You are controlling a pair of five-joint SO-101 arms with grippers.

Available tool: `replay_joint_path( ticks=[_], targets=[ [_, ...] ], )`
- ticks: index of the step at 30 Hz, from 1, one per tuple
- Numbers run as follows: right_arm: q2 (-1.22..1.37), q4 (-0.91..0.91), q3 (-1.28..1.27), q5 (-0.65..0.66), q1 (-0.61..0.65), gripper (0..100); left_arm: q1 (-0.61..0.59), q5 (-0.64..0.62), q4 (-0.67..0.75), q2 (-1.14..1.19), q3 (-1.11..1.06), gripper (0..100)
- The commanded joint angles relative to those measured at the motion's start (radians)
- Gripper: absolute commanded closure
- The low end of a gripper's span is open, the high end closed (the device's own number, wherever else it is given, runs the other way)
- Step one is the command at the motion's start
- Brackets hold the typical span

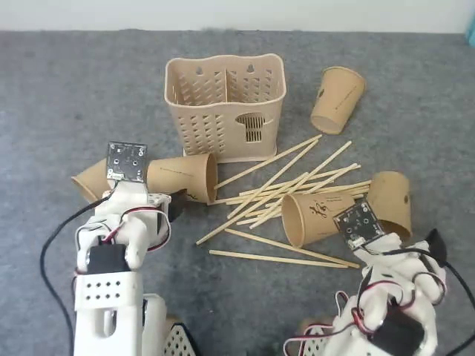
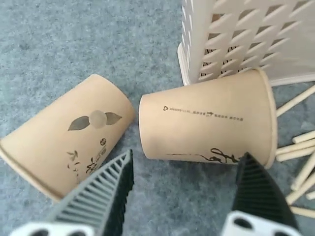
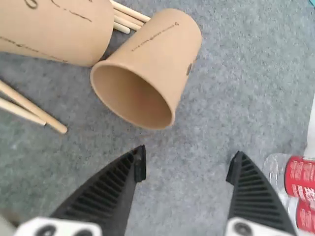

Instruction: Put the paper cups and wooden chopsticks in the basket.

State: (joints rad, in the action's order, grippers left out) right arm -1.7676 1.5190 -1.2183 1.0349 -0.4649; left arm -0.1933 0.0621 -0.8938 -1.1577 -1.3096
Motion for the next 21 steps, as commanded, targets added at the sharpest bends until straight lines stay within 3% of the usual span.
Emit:
replay_joint_path(
  ticks=[1, 7, 13, 21],
  targets=[
    [0.007, -0.199, -0.195, -0.020, 0.005, 71.8, -0.011, -0.005, 0.028, -0.021, 0.004, 68],
    [0.007, -0.562, -0.457, -0.143, 0.002, 71.8, -0.011, -0.005, 0.028, -0.021, 0.002, 68],
    [0.008, -0.625, -0.442, -0.313, 0.001, 72.4, -0.011, -0.005, 0.028, -0.021, 0.002, 68],
    [0.010, -0.616, -0.362, -0.414, 0.001, 96.2, -0.011, -0.005, 0.028, -0.021, 0.002, 68]
  ],
)
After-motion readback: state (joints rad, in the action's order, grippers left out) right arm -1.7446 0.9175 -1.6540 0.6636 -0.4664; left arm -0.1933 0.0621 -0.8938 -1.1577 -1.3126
